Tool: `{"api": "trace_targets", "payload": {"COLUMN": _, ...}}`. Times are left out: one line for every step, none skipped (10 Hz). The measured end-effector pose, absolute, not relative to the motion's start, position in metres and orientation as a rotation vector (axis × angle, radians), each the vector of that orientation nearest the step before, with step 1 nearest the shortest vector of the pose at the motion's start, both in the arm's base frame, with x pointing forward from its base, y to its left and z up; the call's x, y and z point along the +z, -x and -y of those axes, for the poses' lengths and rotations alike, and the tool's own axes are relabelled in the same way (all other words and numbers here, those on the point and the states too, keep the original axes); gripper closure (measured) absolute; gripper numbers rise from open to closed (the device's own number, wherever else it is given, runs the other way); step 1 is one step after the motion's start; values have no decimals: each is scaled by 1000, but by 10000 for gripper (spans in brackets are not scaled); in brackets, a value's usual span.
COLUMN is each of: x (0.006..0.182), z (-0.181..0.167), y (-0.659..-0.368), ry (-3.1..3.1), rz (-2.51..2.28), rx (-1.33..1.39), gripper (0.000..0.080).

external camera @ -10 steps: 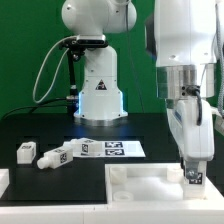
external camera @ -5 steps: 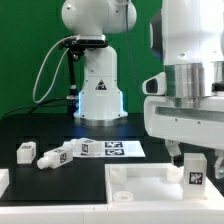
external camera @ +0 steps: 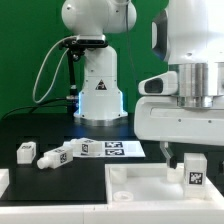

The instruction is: Assemble one leg

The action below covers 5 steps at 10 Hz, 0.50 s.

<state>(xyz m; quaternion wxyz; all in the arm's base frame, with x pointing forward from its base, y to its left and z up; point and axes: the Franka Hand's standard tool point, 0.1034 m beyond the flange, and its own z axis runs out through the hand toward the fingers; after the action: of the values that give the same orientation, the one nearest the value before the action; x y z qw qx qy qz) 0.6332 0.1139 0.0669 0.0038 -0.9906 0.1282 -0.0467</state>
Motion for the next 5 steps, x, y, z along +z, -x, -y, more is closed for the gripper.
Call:
{"api": "trace_targets", "payload": {"x": 67, "z": -112, "y": -634, "ry": 3137, "rz": -187, "rx": -104, "gripper": 150}}
{"api": "trace_targets", "payload": {"x": 68, "z": -112, "y": -637, "ry": 3134, "rz": -172, "rx": -144, "gripper": 150}}
{"api": "trace_targets", "payload": {"x": 67, "z": -112, "y": -636, "ry": 3131, "rz": -212, "rx": -141, "gripper": 150}}
{"api": "trace_targets", "payload": {"x": 67, "z": -112, "y": -636, "ry": 3130, "rz": -230, "rx": -141, "gripper": 262}}
{"api": "trace_targets", "payload": {"x": 67, "z": -112, "y": -636, "ry": 3128, "rz": -244, "rx": -141, "gripper": 411}}
